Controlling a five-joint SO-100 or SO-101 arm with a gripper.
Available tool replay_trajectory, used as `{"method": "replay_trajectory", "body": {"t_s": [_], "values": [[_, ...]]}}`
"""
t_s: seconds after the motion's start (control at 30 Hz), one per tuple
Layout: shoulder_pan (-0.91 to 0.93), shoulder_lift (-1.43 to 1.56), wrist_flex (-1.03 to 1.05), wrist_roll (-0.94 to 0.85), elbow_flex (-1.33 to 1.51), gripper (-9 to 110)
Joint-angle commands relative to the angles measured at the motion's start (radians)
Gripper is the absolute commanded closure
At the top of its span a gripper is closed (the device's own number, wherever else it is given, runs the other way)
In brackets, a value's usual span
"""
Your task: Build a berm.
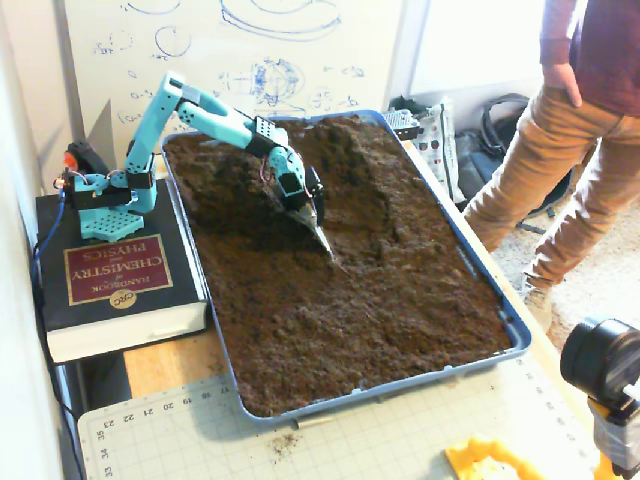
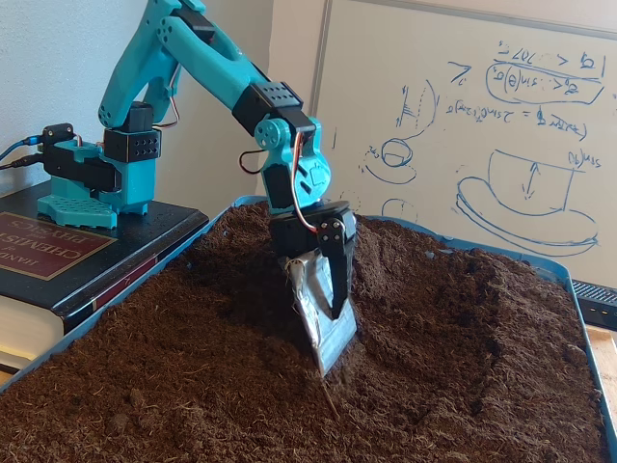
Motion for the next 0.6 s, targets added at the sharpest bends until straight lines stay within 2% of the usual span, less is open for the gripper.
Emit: {"method": "replay_trajectory", "body": {"t_s": [0.0,0.13,0.3,0.57], "values": [[0.006,0.138,-0.006,0.006,-0.032,101],[-0.032,0.144,-0.012,0.032,-0.080,101],[-0.057,0.110,-0.012,0.195,-0.258,101],[-0.060,-0.179,-0.014,0.253,-0.718,101]]}}
